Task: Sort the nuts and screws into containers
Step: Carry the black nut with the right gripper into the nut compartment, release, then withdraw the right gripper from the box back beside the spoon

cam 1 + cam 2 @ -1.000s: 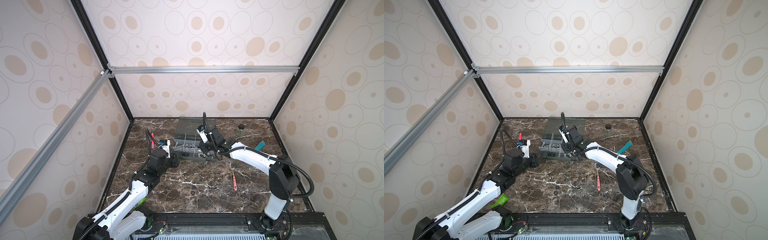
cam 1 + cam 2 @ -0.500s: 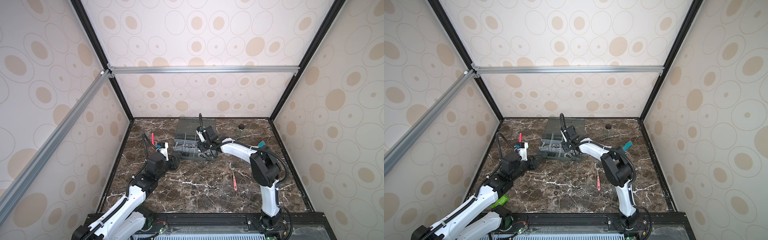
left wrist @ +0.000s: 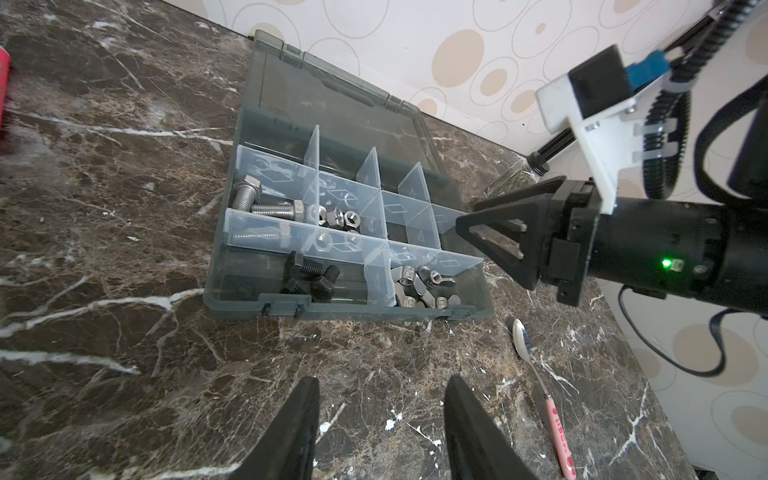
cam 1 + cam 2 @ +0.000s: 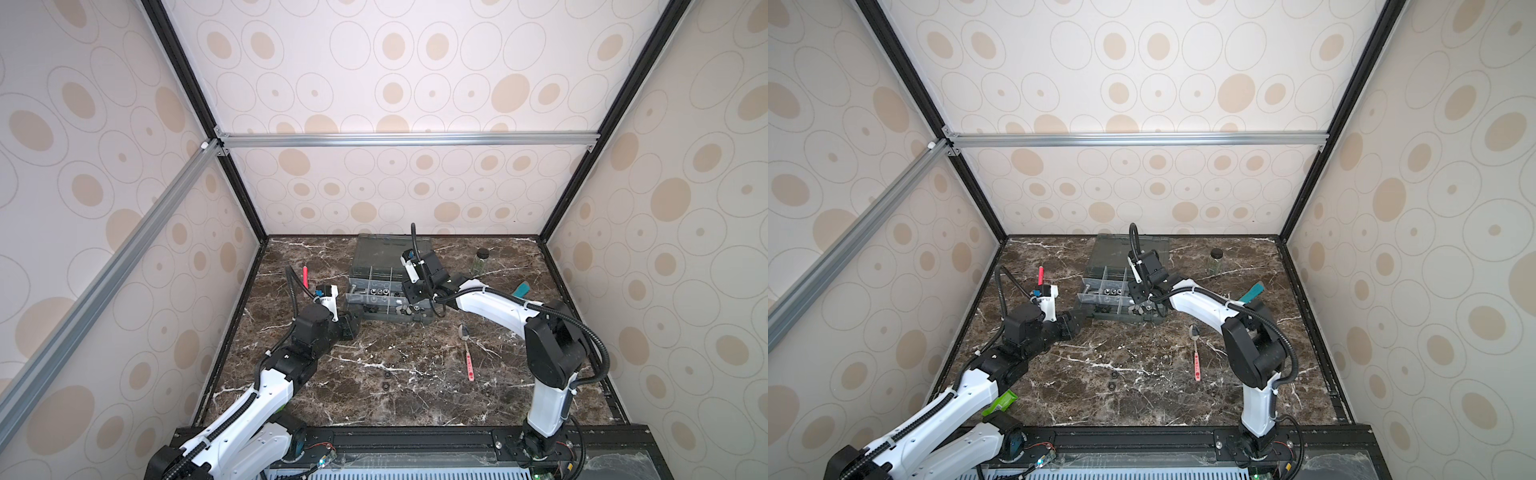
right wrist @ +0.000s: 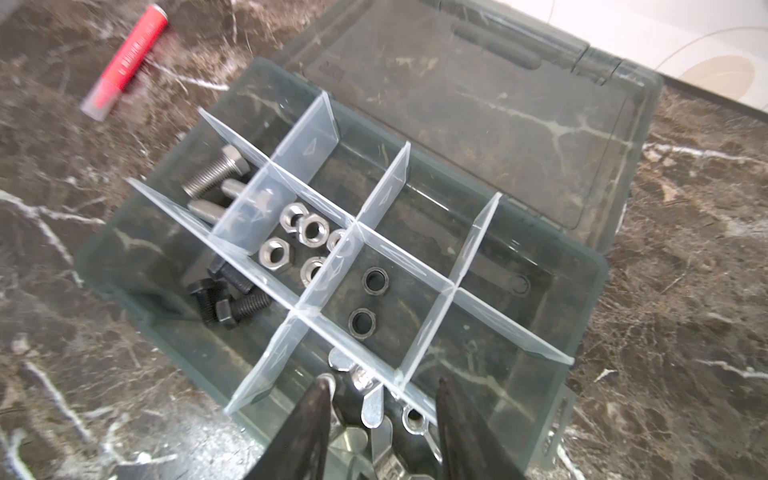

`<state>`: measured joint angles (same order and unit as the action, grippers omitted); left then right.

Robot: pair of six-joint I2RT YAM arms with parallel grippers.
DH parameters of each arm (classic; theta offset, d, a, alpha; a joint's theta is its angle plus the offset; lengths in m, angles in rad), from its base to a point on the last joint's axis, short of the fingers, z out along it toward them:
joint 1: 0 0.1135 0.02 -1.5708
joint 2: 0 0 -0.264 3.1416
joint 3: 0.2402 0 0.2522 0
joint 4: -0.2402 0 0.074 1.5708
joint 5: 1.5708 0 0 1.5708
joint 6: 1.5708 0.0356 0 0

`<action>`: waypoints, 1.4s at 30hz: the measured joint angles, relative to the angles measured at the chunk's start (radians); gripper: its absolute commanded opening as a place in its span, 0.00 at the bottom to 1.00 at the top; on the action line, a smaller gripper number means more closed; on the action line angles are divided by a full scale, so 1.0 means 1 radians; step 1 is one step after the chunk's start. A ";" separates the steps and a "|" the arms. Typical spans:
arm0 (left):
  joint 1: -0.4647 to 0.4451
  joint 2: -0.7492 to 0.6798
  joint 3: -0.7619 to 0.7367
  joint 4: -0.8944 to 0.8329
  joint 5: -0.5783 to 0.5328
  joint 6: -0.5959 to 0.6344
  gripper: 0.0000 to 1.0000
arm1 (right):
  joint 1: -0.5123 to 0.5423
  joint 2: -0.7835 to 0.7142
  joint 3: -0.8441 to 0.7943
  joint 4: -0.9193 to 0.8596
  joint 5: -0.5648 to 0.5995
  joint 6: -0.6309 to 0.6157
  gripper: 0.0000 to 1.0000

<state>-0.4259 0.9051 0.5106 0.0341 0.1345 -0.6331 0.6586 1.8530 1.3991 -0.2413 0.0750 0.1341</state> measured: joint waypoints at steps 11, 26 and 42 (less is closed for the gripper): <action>0.000 0.016 0.000 0.006 0.013 -0.006 0.49 | 0.000 -0.034 -0.047 0.002 -0.002 0.000 0.45; 0.000 0.040 -0.002 0.006 0.025 -0.007 0.49 | 0.000 -0.204 -0.183 0.000 -0.015 0.007 0.46; -0.002 0.143 -0.002 0.005 0.070 -0.006 0.48 | -0.003 -0.515 -0.555 -0.006 0.006 0.113 0.46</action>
<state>-0.4274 1.0485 0.5083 0.0395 0.2043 -0.6395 0.6552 1.3376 0.8444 -0.2470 0.0811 0.2474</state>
